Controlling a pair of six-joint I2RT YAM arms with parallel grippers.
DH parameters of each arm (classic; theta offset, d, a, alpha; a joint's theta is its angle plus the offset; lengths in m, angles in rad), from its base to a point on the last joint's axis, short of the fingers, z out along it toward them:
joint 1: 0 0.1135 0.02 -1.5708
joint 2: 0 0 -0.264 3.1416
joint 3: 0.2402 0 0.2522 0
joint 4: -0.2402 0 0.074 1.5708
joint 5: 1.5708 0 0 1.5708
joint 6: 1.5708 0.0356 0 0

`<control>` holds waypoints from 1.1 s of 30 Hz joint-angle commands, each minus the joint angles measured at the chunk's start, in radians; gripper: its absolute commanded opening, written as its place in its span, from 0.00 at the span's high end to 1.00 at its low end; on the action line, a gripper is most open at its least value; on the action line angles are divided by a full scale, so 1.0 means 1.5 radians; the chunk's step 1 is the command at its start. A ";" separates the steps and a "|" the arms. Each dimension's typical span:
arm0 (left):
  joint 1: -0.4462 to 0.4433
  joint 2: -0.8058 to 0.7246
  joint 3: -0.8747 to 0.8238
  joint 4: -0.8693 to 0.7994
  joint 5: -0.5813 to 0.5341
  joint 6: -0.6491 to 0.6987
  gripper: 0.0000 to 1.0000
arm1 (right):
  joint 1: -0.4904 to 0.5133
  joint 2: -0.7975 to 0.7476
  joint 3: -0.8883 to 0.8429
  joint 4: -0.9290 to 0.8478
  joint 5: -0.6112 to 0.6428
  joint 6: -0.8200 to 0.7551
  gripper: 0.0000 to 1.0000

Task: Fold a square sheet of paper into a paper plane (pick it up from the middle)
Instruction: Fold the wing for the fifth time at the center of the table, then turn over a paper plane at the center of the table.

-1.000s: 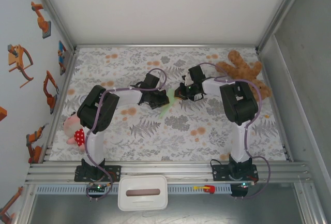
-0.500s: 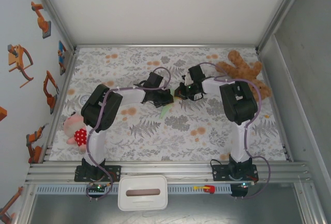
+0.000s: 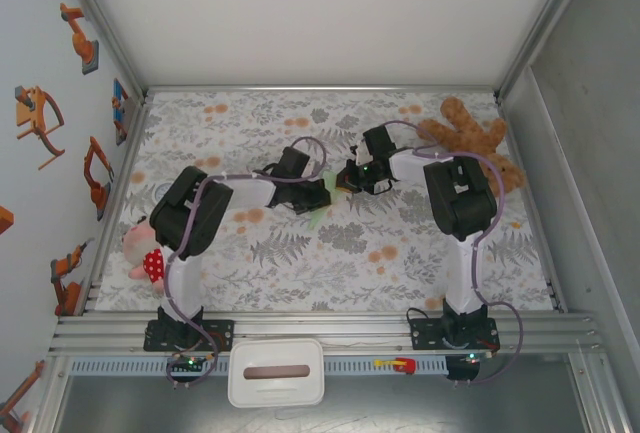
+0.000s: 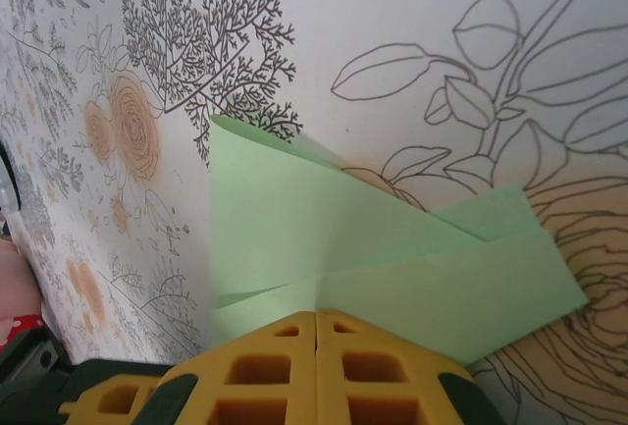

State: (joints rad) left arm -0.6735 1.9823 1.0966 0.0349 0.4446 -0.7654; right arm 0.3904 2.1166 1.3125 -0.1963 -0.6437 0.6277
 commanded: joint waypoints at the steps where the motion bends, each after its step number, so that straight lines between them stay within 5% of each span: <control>1: -0.006 -0.054 -0.075 -0.097 -0.007 0.031 0.96 | -0.002 0.042 -0.002 -0.057 0.067 -0.023 1.00; 9: 0.003 -0.202 -0.126 -0.155 -0.024 0.056 0.91 | 0.001 -0.031 0.027 -0.091 0.037 -0.056 1.00; 15: 0.036 -0.300 -0.111 -0.193 -0.065 0.066 0.79 | 0.014 -0.128 0.057 -0.150 0.071 -0.061 0.82; 24: 0.128 -0.417 -0.117 -0.272 -0.164 0.083 0.38 | 0.083 -0.203 0.024 -0.223 0.296 0.045 0.48; 33: 0.192 -0.474 -0.164 -0.272 -0.226 0.110 0.02 | 0.181 -0.105 0.127 -0.298 0.449 0.161 0.38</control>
State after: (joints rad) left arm -0.4049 1.3025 0.8818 -0.3466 0.1452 -0.6231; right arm 0.6392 1.9114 1.4307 -0.5686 -0.1032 0.7826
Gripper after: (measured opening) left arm 0.966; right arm 0.622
